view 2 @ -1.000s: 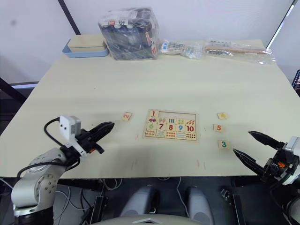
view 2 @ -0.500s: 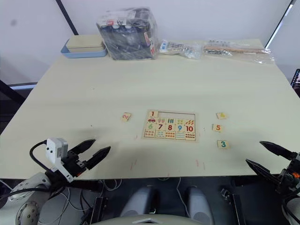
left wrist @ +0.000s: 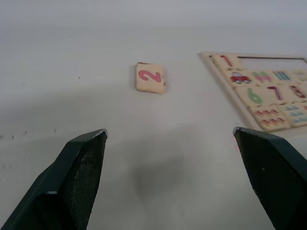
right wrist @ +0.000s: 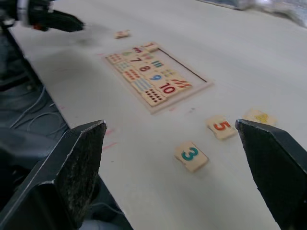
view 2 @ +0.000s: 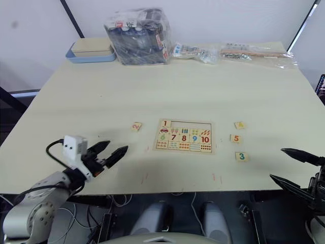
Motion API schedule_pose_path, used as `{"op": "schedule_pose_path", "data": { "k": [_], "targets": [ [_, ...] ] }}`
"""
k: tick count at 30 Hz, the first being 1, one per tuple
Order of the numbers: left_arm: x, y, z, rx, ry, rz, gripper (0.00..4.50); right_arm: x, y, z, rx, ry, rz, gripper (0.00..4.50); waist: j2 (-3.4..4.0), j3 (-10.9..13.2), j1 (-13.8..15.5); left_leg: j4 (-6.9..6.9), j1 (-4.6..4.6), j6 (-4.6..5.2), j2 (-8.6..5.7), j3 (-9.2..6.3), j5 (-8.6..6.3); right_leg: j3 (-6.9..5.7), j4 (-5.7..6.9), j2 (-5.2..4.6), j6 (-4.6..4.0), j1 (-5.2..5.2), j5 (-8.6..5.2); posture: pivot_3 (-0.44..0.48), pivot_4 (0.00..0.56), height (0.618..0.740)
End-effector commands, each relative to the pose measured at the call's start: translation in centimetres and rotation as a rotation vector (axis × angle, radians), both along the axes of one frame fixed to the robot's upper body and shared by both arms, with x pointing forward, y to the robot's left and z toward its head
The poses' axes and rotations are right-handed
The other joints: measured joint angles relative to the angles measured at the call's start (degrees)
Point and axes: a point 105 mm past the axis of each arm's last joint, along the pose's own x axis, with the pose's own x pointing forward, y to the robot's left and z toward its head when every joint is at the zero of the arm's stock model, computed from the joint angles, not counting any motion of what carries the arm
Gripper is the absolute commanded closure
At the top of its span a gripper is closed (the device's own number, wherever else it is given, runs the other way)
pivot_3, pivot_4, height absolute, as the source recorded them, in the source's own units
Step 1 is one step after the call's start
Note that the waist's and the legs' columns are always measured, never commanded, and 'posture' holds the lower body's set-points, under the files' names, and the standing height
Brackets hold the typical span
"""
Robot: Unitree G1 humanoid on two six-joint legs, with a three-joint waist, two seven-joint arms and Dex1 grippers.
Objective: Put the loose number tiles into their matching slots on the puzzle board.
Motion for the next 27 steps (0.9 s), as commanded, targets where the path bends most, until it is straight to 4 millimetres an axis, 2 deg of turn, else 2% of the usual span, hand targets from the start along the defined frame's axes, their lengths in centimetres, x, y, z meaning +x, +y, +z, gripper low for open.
{"op": "schedule_pose_path", "data": {
  "k": [1, 4, 7, 12, 17, 27],
  "targets": [
    [1.6, -1.1, 1.3, 0.107, -0.029, 0.095, 0.03, 0.2, 0.3, 1.7, -0.018, -0.052, 0.059, 0.0, -0.01, 0.02, 0.13, 0.0, 0.01, 0.0, 0.0, -0.01, 0.0, 0.0, 0.0, 0.01, -0.01, 0.01, 0.0, 0.0, 0.15, 0.74],
    [2.4, -2.3, 1.5, 0.107, 0.016, 0.103, 0.03, 0.6, 0.7, 2.0, -0.019, -0.059, 0.083, 0.0, -0.06, 0.0, 0.26, 0.0, -0.01, 0.0, -0.02, -0.02, 0.01, -0.06, 0.01, 0.04, 0.0, 0.01, 0.02, 0.0, 0.15, 0.74],
    [3.6, -3.5, 0.9, 0.171, 0.145, 0.107, 0.03, 1.1, 1.2, 2.3, -0.016, -0.071, 0.104, 0.0, -0.06, 0.01, 0.4, 0.0, -0.02, 0.0, -0.04, -0.04, 0.01, -0.15, 0.02, 0.11, -0.01, 0.0, 0.02, 0.0, 0.15, 0.74],
    [4.7, -4.3, 1.4, 0.206, 0.188, 0.1, 0.03, 1.4, 1.5, 2.5, -0.012, -0.081, 0.11, 0.0, -0.07, 0.02, 0.43, 0.01, -0.01, 0.0, -0.11, -0.02, 0.01, -0.19, 0.05, 0.26, 0.01, 0.0, 0.02, 0.0, 0.15, 0.74],
    [6.0, -3.8, 1.2, 0.236, 0.225, 0.137, 0.03, 1.4, 1.7, 2.6, -0.009, -0.088, 0.108, 0.0, -0.08, 0.03, 0.43, 0.01, -0.02, -0.02, -0.11, -0.05, 0.02, -0.21, 0.05, 0.26, 0.0, 0.0, 0.01, 0.0, 0.15, 0.74],
    [6.9, -3.9, 0.7, 0.245, 0.244, 0.116, 0.03, 1.3, 2.0, 2.7, 0.002, -0.093, 0.103, 0.0, -0.07, 0.02, 0.65, 0.0, -0.02, -0.02, -0.16, -0.07, 0.02, -0.14, 0.04, 0.02, 0.0, 0.0, 0.01, 0.0, 0.15, 0.74]
  ]
}}
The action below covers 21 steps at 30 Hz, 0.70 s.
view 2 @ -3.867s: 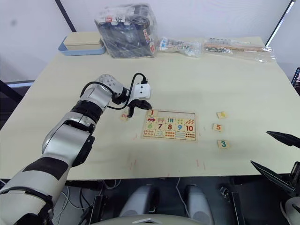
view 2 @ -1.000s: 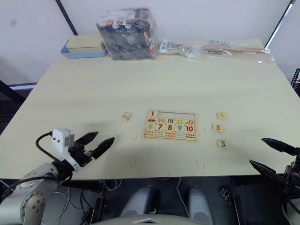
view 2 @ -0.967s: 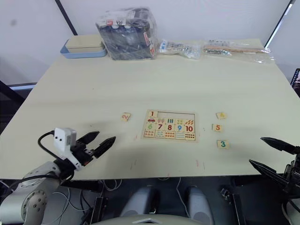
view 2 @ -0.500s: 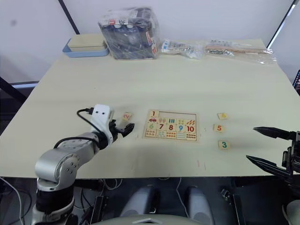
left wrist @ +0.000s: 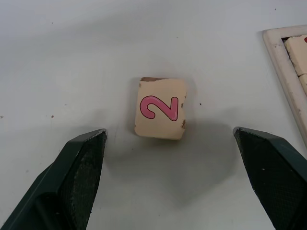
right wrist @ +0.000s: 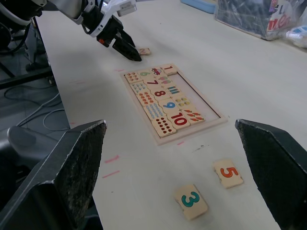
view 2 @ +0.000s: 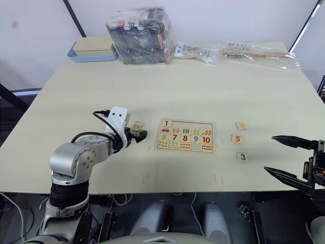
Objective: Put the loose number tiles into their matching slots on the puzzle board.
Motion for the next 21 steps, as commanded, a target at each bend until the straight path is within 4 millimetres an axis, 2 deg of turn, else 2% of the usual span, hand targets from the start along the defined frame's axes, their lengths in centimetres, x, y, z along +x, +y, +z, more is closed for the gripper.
{"op": "schedule_pose_path", "data": {
  "k": [1, 3, 6, 7, 9, 16, 17, 18, 19, 21],
  "targets": [
    [0.5, 0.18, -0.17, 0.007, -0.006, -0.012, 0.03, -0.21, 0.31, 0.62, 0.008, -0.026, 0.009, 0.0, 0.01, 0.0, 0.12, 0.0, 0.0, 0.0, 0.0, 0.0, 0.0, 0.01, 0.0, 0.0, 0.0, 0.0, 0.0, 0.0, 0.15, 0.74],
    [0.62, 0.33, -0.41, 0.008, -0.005, -0.02, 0.03, -0.24, 0.35, 0.58, 0.009, -0.025, 0.008, 0.0, 0.05, -0.03, 0.34, 0.0, 0.01, 0.0, 0.0, -0.01, 0.0, 0.03, 0.0, 0.0, 0.0, 0.0, 0.0, 0.0, 0.15, 0.74],
    [0.79, 0.28, -0.52, 0.004, -0.008, -0.035, 0.74, -0.31, 0.4, 0.56, 0.012, -0.023, 0.006, 0.0, 0.07, -0.04, 0.45, 0.0, 0.02, 0.0, 0.0, 0.0, 0.0, 0.08, 0.0, -0.04, -0.01, 0.0, 0.0, 0.0, 0.15, 0.74],
    [0.79, 0.18, -0.55, 0.003, -0.007, -0.042, 1.36, -0.34, 0.43, 0.57, 0.013, -0.022, 0.005, 0.0, 0.07, -0.04, 0.5, 0.0, 0.02, 0.0, 0.0, -0.01, 0.0, 0.08, 0.0, -0.05, -0.01, 0.0, 0.0, 0.0, 0.15, 0.74],
    [0.75, 0.1, -0.59, 0.002, -0.006, -0.048, 2.26, -0.4, 0.47, 0.56, 0.014, -0.021, 0.003, 0.0, 0.06, -0.04, 0.59, 0.0, 0.0, 0.0, 0.0, -0.02, 0.0, 0.09, 0.0, -0.06, -0.01, 0.0, 0.0, 0.0, 0.15, 0.74],
    [0.94, 0.28, -0.8, -0.015, 0.004, -0.042, 2.26, -0.5, 0.58, 0.46, 0.018, -0.018, -0.005, 0.0, 0.08, -0.05, 0.6, 0.0, 0.0, 0.0, -0.03, -0.03, 0.0, 0.12, -0.01, -0.15, 0.0, 0.0, 0.0, 0.0, 0.15, 0.74],
    [0.94, 0.29, -0.8, -0.016, 0.004, -0.043, 2.69, -0.51, 0.61, 0.43, 0.019, -0.018, -0.006, 0.0, 0.09, -0.05, 0.6, 0.0, 0.0, 0.0, -0.03, -0.03, 0.0, 0.12, -0.01, -0.15, 0.0, 0.0, 0.0, 0.0, 0.15, 0.74],
    [0.95, 0.31, -0.78, -0.017, 0.004, -0.044, 2.82, -0.53, 0.64, 0.4, 0.019, -0.018, -0.007, 0.0, 0.1, -0.05, 0.61, 0.0, 0.0, 0.0, -0.03, -0.03, 0.0, 0.12, -0.01, -0.14, 0.0, 0.0, 0.0, 0.0, 0.15, 0.74],
    [0.97, 0.32, -0.71, -0.017, 0.004, -0.045, 3.34, -0.53, 0.67, 0.37, 0.02, -0.017, -0.007, 0.0, 0.1, -0.06, 0.61, 0.0, 0.0, 0.0, -0.02, -0.04, 0.0, 0.11, -0.01, -0.14, 0.0, 0.0, 0.0, 0.0, 0.15, 0.74],
    [0.99, 0.33, -0.36, -0.014, -0.005, -0.056, 3.51, -0.57, 0.72, 0.32, 0.023, -0.017, -0.009, 0.0, 0.09, -0.05, 0.62, 0.0, -0.02, 0.0, -0.03, -0.04, 0.0, 0.1, -0.01, -0.13, 0.0, 0.0, 0.0, 0.0, 0.15, 0.74]
  ]
}}
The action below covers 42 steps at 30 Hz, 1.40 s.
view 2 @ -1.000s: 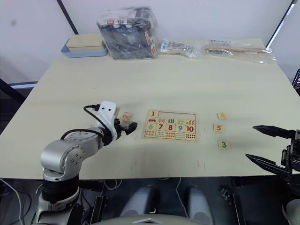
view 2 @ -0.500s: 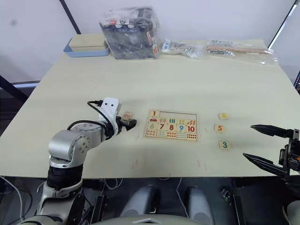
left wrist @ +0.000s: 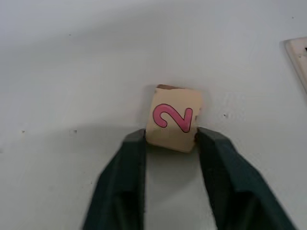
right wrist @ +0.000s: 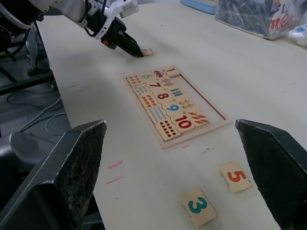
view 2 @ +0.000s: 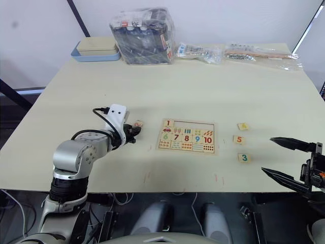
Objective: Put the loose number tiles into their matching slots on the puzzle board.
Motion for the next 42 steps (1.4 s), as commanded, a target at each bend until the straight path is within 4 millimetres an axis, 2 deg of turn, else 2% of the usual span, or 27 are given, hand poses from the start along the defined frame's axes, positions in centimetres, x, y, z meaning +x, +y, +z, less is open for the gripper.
{"op": "schedule_pose_path", "data": {
  "k": [1, 7, 14, 19, 23, 30, 34, 37, 42],
  "targets": [
    [-0.2, -0.3, -0.1, -0.005, 0.018, -0.033, 3.52, -0.3, 0.3, 0.7, 0.002, -0.034, 0.003, 0.0, 0.0, 0.0, 0.0, 0.0, 0.0, 0.0, 0.0, 0.0, 0.0, 0.0, 0.0, 0.0, 0.0, 0.0, 0.0, 0.0, 0.15, 0.74],
    [-0.4, 0.0, 2.7, 0.011, -0.057, -0.151, 3.52, -0.4, 0.5, 0.5, 0.013, -0.044, -0.013, 0.0, -0.07, 0.07, -0.17, 0.0, -0.06, 0.0, 0.02, 0.0, 0.0, 0.0, 0.0, 0.02, -0.01, -0.06, 0.0, 0.0, 0.15, 0.74],
    [-1.3, -0.5, 5.9, 0.05, -0.087, -0.414, 3.52, -0.8, 0.5, 0.6, 0.017, -0.055, -0.03, 0.0, -0.08, 0.1, -0.05, 0.0, -0.38, -0.02, 0.04, -0.03, 0.01, -0.04, -0.01, 0.03, -0.02, -0.33, 0.0, 0.0, 0.15, 0.74],
    [-1.9, -1.9, 8.3, 0.151, -0.094, -0.711, 3.52, -1.4, 0.6, 1.1, 0.016, -0.071, -0.042, 0.0, -0.07, 0.12, -0.05, 0.0, -0.54, -0.02, 0.01, -0.05, 0.01, -0.1, -0.09, 0.11, -0.02, -0.4, 0.0, 0.0, 0.15, 0.74],
    [-1.5, -3.1, 9.8, 0.217, -0.087, -0.881, 3.52, -1.7, 0.8, 1.6, 0.003, -0.085, -0.045, 0.0, -0.05, 0.13, -0.07, 0.0, -0.55, 0.0, -0.04, -0.04, 0.01, -0.26, -0.13, 0.17, 0.0, -0.39, 0.0, 0.0, 0.15, 0.74],
    [-0.7, -4.6, 9.8, 0.322, 0.018, -1.083, 3.52, -2.2, 1.7, 2.4, -0.002, -0.097, -0.042, 0.0, -0.08, 0.15, -0.27, 0.02, -0.54, 0.03, -0.05, 0.0, 0.01, -0.28, -0.1, 0.34, 0.02, -0.39, -0.01, 0.0, 0.15, 0.74],
    [0.3, -6.1, 10.0, 0.369, 0.06, -1.1, 3.52, -2.4, 1.6, 2.6, -0.005, -0.1, -0.052, 0.0, -0.15, 0.19, -0.14, 0.14, -0.65, 0.05, -0.05, -0.09, 0.01, -0.3, -0.09, 0.44, 0.11, -0.38, -0.06, 0.0, 0.15, 0.74],
    [0.2, -7.2, 9.8, 0.433, 0.109, -1.129, 3.52, -2.6, 1.5, 2.5, -0.007, -0.103, -0.06, 0.0, -0.18, 0.21, -0.24, 0.15, -0.66, 0.07, -0.05, -0.06, 0.0, -0.22, -0.09, 0.48, 0.15, -0.38, -0.07, 0.0, 0.15, 0.74],
    [0.3, -8.0, 9.8, 0.456, 0.136, -1.132, 3.52, -2.7, 1.5, 2.5, -0.006, -0.105, -0.062, 0.0, -0.18, 0.21, -0.38, 0.15, -0.64, 0.08, -0.03, -0.07, 0.0, -0.21, -0.06, 0.5, 0.18, -0.38, -0.07, 0.0, 0.15, 0.74]
  ]
}}
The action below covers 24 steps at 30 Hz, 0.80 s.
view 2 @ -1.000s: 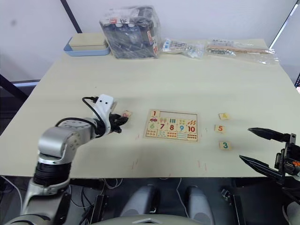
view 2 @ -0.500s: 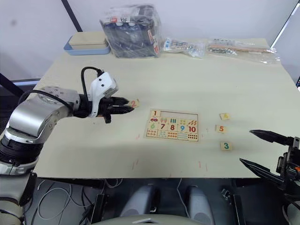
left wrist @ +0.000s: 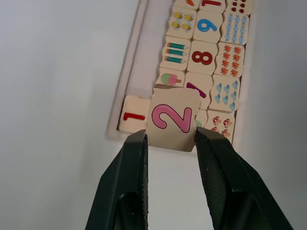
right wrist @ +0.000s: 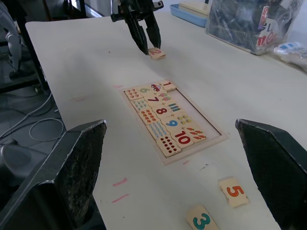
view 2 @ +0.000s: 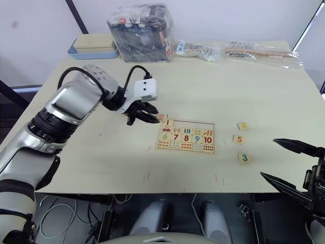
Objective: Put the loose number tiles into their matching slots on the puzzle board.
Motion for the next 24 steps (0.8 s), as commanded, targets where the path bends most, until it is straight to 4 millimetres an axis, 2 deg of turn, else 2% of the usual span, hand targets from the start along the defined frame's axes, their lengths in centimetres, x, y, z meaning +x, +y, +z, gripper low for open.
{"op": "schedule_pose_path", "data": {
  "k": [1, 5, 9, 24],
  "targets": [
    [0.2, 0.2, 0.7, 0.033, -0.013, 0.007, 3.52, 0.0, 0.6, 0.7, -0.013, -0.042, 0.003, 0.0, 0.0, 0.0, -0.26, 0.0, 0.0, 0.0, 0.01, 0.0, 0.0, 0.0, 0.01, 0.01, 0.02, 0.0, -0.01, 0.0, 0.15, 0.74],
    [0.6, -2.3, 0.2, 0.097, -0.019, -0.024, 3.52, -0.1, 0.9, 1.0, -0.006, -0.061, 0.003, 0.0, -0.01, 0.01, -0.25, 0.04, -0.01, 0.0, 0.02, -0.08, 0.0, -0.04, 0.05, 0.03, 0.15, 0.01, -0.09, 0.0, 0.15, 0.74],
    [1.3, -3.3, -0.6, 0.111, -0.011, -0.006, 3.52, -0.1, 1.5, 0.9, -0.001, -0.064, 0.012, 0.0, -0.02, 0.02, -0.4, 0.08, -0.01, 0.01, -0.05, -0.03, 0.0, 0.11, 0.05, 0.02, 0.2, 0.02, -0.11, 0.0, 0.15, 0.74],
    [3.8, -4.3, -2.5, 0.152, -0.074, 0.014, 3.52, -0.3, 2.3, 0.7, 0.014, -0.079, -0.011, 0.0, -0.01, 0.02, -1.06, 0.05, -0.02, 0.02, -0.03, -0.07, 0.0, 0.1, 0.07, 0.04, 0.37, 0.0, 0.03, 0.0, 0.15, 0.74]
  ]
}}
